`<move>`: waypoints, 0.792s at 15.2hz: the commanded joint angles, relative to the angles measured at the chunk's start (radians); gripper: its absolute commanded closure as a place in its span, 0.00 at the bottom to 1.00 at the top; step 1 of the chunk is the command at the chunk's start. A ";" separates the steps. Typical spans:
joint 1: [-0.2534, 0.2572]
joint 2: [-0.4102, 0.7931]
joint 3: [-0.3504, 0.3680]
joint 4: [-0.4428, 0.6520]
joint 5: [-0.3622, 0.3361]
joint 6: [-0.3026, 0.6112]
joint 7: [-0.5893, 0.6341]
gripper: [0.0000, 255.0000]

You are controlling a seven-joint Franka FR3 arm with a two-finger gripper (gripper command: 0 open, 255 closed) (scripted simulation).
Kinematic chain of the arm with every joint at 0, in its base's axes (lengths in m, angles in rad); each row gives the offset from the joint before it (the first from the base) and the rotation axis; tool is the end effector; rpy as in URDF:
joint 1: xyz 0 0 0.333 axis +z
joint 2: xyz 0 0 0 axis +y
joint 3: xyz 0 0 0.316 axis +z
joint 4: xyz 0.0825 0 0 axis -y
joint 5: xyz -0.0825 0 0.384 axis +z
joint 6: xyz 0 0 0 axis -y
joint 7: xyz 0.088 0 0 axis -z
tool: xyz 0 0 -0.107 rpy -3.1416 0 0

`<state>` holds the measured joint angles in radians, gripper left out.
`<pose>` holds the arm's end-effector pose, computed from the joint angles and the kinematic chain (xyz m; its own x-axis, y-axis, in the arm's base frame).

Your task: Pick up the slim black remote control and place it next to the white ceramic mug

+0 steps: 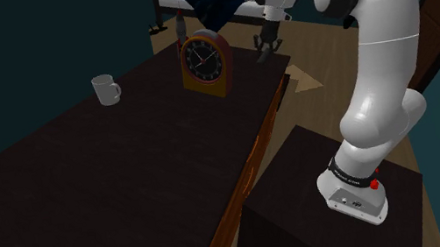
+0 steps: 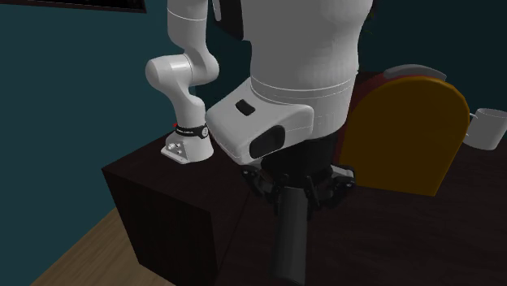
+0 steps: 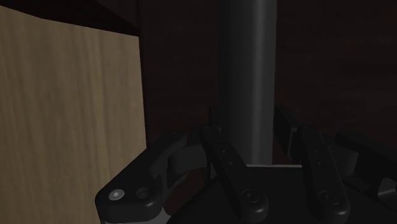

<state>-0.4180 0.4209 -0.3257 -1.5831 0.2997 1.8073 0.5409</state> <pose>0.5139 -0.4048 0.3918 0.2026 -0.9534 -0.2237 -0.9792 -0.2004 -0.0326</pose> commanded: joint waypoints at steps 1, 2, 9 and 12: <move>-0.001 -0.005 -0.002 0.021 -0.003 -0.026 0.005 1.00; -0.002 -0.009 -0.002 0.030 -0.005 -0.038 0.008 1.00; -0.005 -0.026 -0.006 0.099 -0.014 -0.121 0.025 1.00; -0.008 -0.030 -0.007 0.134 -0.017 -0.159 0.032 1.00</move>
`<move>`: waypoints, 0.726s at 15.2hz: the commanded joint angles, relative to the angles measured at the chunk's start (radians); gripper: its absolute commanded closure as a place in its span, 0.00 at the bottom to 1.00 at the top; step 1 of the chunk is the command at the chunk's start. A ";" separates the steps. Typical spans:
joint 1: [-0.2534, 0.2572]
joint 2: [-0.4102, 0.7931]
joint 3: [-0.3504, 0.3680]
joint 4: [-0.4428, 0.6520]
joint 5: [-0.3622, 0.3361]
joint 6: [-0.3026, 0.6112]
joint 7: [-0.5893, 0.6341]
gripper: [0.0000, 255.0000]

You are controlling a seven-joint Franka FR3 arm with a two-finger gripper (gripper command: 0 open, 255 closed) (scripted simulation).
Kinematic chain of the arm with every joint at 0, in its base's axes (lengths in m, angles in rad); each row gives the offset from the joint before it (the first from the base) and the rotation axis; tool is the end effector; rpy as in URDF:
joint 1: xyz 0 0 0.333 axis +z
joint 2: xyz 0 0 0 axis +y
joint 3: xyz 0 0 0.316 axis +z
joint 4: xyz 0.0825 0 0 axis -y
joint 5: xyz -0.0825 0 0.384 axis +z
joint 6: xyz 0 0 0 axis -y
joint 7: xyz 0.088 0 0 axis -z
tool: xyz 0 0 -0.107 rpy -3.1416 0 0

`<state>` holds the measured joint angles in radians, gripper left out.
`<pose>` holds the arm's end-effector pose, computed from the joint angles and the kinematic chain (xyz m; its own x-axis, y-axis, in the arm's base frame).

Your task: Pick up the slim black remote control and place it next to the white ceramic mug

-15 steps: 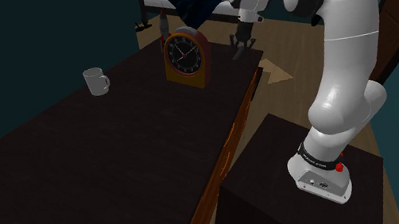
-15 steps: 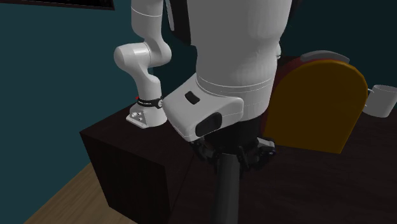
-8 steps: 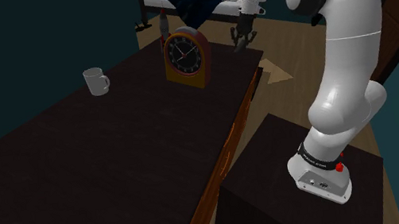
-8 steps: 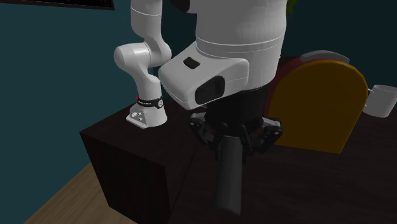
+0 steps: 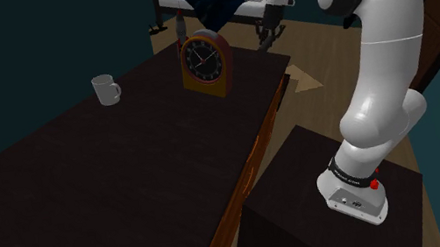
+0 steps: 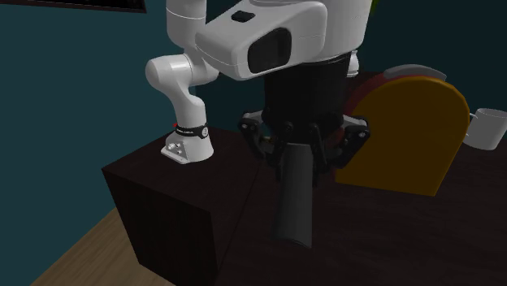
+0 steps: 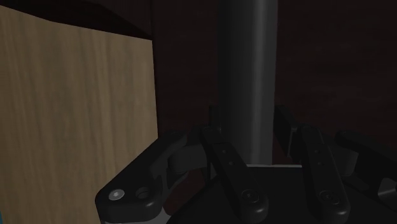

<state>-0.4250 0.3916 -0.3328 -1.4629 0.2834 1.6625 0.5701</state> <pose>0.5139 -0.4057 0.4556 0.2025 -0.9534 -0.2236 -0.9792 -0.2003 -0.0326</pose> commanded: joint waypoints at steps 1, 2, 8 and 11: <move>-0.002 -0.001 -0.001 0.026 -0.001 -0.027 0.005 1.00; -0.003 -0.002 -0.001 0.039 -0.002 -0.040 0.008 1.00; 0.048 -0.049 0.016 0.005 -0.011 -0.038 0.074 1.00; 0.097 -0.085 0.036 -0.047 -0.017 -0.008 0.136 1.00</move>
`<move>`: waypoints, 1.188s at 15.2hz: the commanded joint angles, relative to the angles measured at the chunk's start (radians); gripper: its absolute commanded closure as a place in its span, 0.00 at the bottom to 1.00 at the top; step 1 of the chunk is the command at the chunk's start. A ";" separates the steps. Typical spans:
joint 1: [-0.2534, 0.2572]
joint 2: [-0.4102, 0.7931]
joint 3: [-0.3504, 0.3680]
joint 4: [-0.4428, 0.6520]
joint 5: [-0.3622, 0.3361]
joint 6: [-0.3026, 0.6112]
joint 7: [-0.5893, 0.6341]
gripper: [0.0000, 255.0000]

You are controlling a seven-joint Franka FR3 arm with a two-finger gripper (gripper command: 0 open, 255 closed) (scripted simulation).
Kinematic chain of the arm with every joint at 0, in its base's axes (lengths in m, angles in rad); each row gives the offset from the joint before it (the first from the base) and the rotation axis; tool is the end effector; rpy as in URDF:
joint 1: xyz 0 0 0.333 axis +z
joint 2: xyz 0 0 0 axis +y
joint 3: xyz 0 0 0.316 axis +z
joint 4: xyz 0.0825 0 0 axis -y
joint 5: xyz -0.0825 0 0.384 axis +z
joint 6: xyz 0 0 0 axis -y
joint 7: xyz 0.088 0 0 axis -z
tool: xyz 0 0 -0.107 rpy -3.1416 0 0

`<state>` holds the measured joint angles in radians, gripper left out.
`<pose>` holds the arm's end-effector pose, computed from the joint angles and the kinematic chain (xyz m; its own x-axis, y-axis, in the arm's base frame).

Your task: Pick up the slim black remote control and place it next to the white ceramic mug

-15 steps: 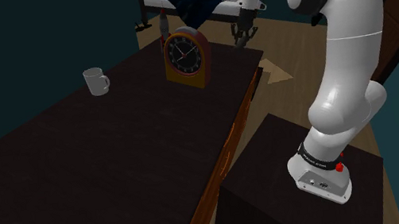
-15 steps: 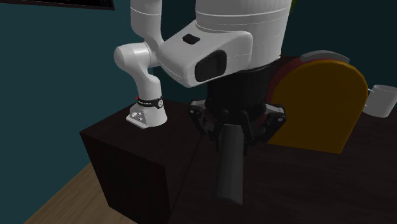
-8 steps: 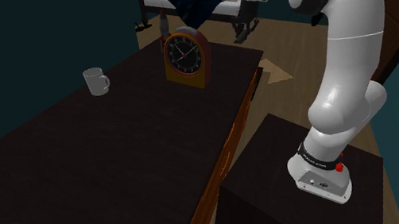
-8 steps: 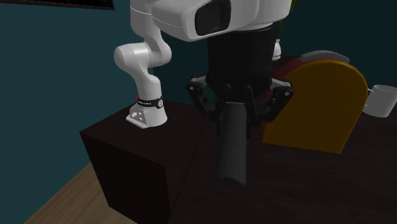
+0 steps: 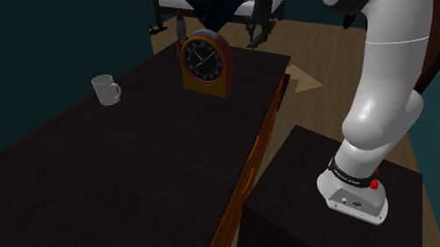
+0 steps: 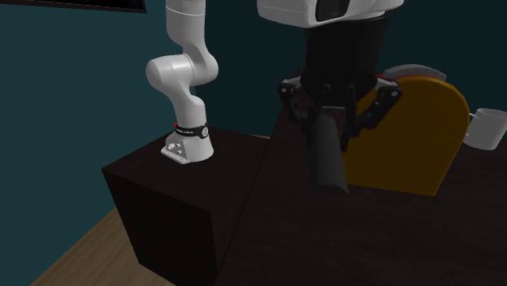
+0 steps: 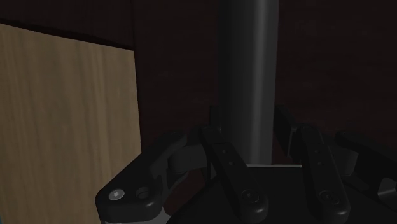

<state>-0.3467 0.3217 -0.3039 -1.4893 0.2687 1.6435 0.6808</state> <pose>0.5381 -0.3461 0.4844 0.2037 -0.9531 -0.2237 -0.9789 -0.2015 -0.0329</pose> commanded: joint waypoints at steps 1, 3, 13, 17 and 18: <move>0.035 -0.025 0.015 -0.035 -0.004 0.020 0.046 1.00; 0.066 -0.042 0.030 -0.059 -0.006 0.036 0.088 1.00; 0.207 -0.068 0.113 -0.098 -0.006 0.098 0.300 1.00; 0.259 -0.052 0.145 -0.077 -0.005 0.113 0.383 1.00; 0.272 -0.045 0.153 -0.068 -0.004 0.116 0.404 1.00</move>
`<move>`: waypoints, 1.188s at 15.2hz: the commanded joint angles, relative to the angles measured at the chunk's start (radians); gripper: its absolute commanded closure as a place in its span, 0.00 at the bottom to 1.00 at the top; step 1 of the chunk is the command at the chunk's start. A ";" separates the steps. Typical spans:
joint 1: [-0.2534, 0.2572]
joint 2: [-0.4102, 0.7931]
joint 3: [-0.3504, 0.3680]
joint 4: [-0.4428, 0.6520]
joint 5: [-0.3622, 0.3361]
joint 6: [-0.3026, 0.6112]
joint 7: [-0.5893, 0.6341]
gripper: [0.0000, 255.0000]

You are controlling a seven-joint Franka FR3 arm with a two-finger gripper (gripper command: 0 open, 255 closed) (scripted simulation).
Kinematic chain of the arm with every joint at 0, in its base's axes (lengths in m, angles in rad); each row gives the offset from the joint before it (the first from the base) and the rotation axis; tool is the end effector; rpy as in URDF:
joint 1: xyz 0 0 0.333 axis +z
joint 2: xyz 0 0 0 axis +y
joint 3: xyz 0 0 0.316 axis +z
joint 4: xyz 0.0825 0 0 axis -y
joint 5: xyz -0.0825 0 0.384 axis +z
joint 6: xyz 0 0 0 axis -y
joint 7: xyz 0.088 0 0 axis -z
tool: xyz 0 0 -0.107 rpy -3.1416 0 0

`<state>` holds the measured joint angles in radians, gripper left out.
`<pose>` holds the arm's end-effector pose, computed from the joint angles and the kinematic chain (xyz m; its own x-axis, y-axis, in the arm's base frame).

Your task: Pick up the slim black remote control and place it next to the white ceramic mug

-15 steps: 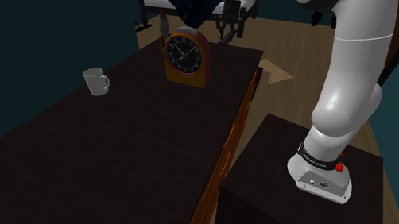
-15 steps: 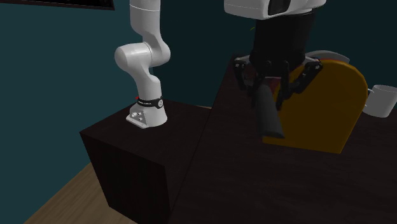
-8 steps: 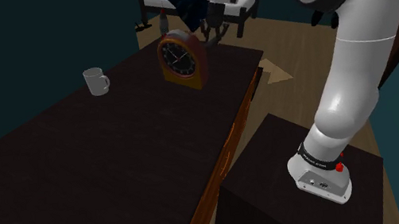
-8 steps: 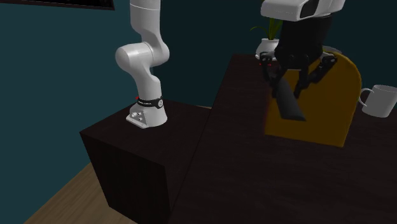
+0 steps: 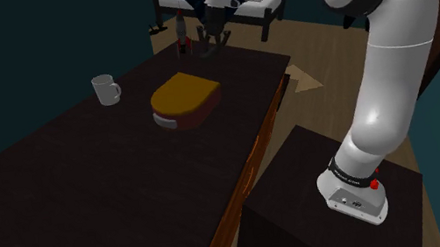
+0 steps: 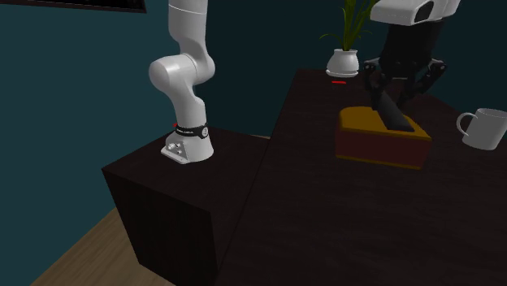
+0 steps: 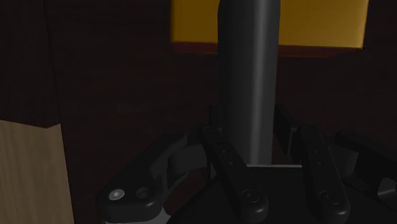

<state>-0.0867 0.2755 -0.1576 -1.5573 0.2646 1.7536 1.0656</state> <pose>0.6262 -0.1215 0.4852 0.2039 -0.9531 -0.2236 -0.9789 -0.2018 -0.0324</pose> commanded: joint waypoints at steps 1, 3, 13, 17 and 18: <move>0.025 0.009 0.015 0.010 0.000 0.008 0.040 1.00; 0.050 0.026 0.030 0.034 0.001 0.012 0.081 1.00; 0.174 0.179 0.097 0.254 -0.006 -0.009 0.285 1.00; 0.227 0.290 0.119 0.424 -0.014 -0.049 0.375 1.00; 0.228 0.288 0.118 0.408 -0.013 -0.035 0.371 1.00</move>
<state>0.1348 0.5510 -0.0411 -1.1643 0.2522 1.7174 1.4265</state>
